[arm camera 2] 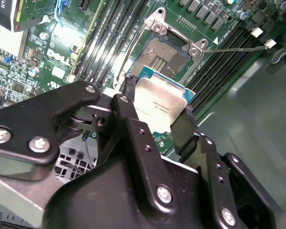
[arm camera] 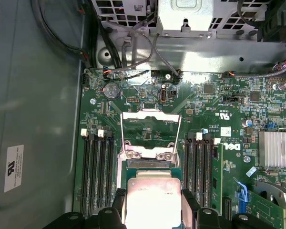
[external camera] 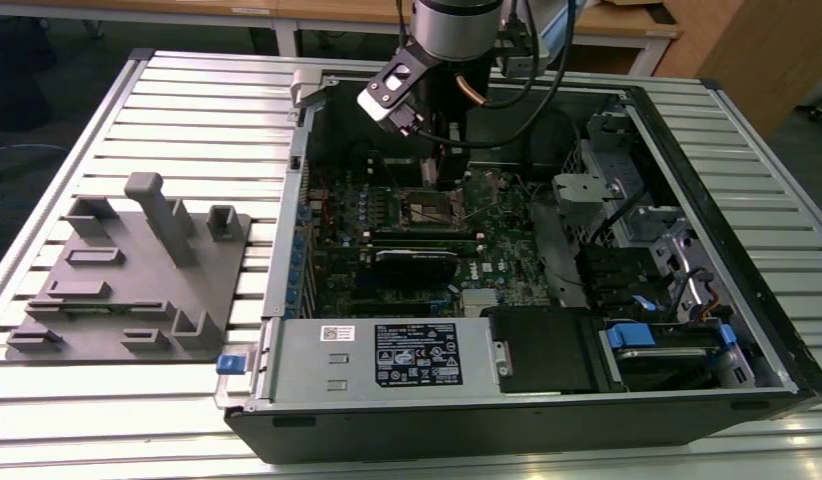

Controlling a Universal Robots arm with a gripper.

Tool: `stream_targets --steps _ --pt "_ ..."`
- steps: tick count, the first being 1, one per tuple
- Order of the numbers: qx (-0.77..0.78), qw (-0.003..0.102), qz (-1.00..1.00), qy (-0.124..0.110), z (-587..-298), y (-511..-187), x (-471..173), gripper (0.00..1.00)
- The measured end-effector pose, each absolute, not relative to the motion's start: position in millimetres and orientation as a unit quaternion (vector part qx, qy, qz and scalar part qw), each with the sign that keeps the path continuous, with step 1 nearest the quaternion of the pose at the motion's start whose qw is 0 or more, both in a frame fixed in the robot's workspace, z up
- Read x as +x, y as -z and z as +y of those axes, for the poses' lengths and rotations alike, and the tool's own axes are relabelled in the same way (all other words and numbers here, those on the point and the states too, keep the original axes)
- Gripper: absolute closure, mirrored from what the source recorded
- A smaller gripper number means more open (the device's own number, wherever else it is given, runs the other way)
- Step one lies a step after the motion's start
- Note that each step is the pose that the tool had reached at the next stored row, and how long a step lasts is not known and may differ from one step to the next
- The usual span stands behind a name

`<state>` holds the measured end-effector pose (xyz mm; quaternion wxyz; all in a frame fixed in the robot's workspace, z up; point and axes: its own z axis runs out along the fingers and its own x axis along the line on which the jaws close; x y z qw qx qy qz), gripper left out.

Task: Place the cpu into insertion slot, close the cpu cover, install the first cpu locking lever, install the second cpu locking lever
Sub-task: 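Place the cpu into insertion slot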

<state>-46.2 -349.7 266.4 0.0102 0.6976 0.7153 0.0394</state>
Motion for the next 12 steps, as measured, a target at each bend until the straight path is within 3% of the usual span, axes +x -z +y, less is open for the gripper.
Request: stream_targets --steps 12 --pt "0.698 0.01 0.715 -0.039 -349.7 -263.9 -46.2 0.46"
